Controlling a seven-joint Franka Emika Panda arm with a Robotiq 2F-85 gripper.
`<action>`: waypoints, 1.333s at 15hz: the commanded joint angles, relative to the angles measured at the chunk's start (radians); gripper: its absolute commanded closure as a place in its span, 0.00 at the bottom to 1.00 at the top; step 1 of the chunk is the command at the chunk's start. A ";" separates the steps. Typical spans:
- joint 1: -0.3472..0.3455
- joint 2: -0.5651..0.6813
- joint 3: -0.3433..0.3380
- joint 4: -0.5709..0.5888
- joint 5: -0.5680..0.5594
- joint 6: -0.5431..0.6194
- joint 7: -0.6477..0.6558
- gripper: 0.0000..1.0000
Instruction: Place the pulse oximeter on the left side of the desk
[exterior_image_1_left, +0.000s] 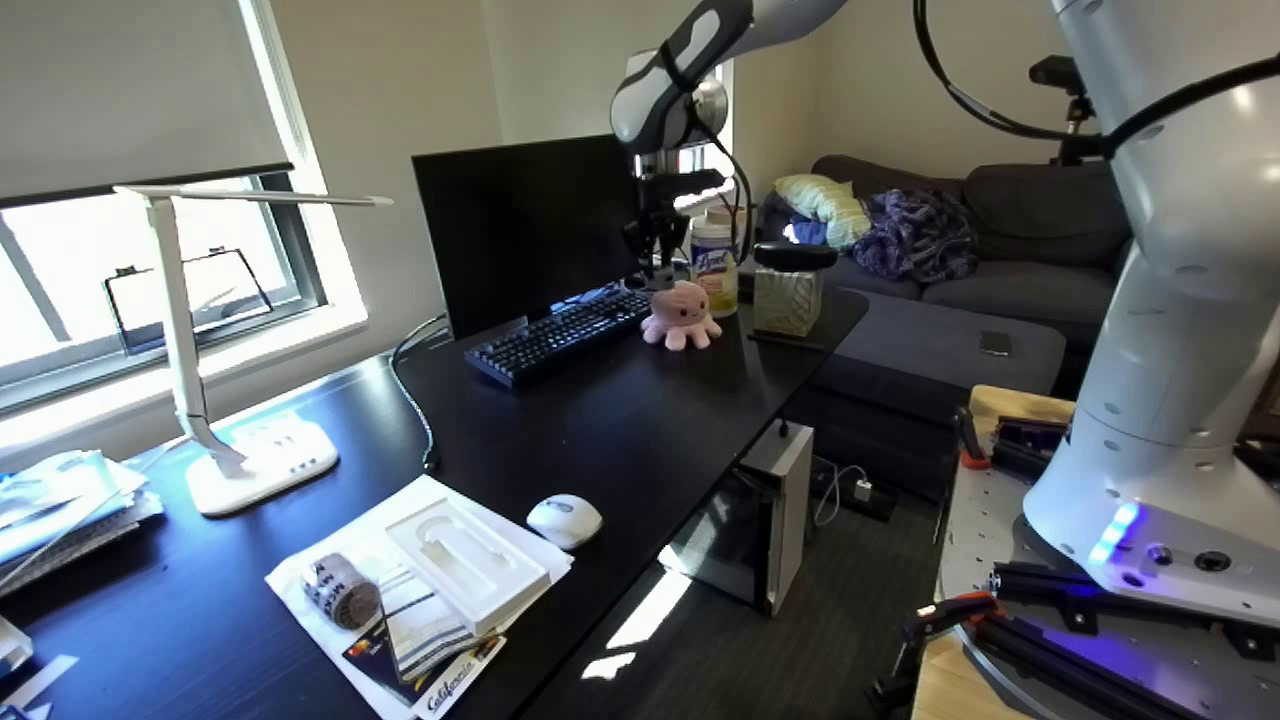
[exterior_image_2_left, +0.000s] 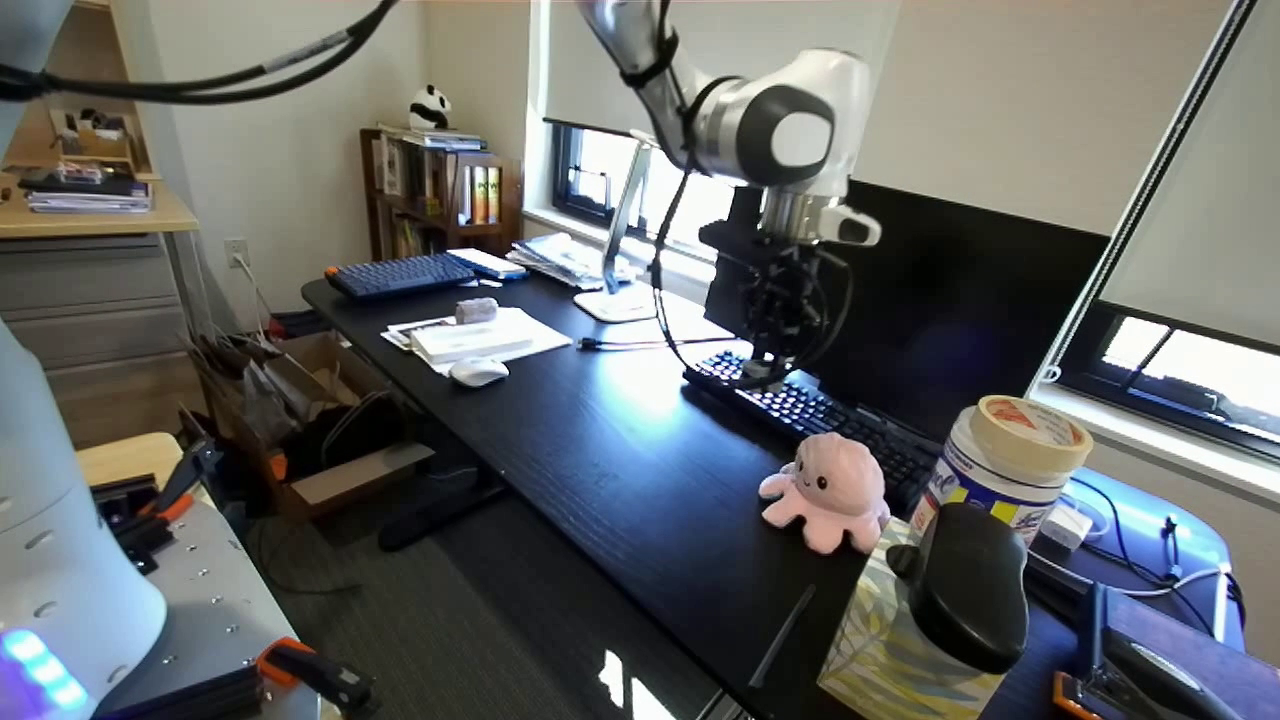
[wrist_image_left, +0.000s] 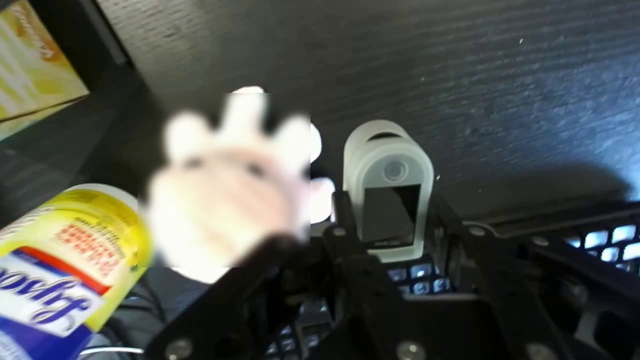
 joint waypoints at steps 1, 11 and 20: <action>0.071 -0.099 0.034 -0.250 -0.062 0.144 -0.070 0.87; 0.278 -0.371 0.160 -0.686 -0.178 0.318 -0.049 0.87; 0.278 -0.337 0.182 -0.644 -0.088 0.278 0.018 0.87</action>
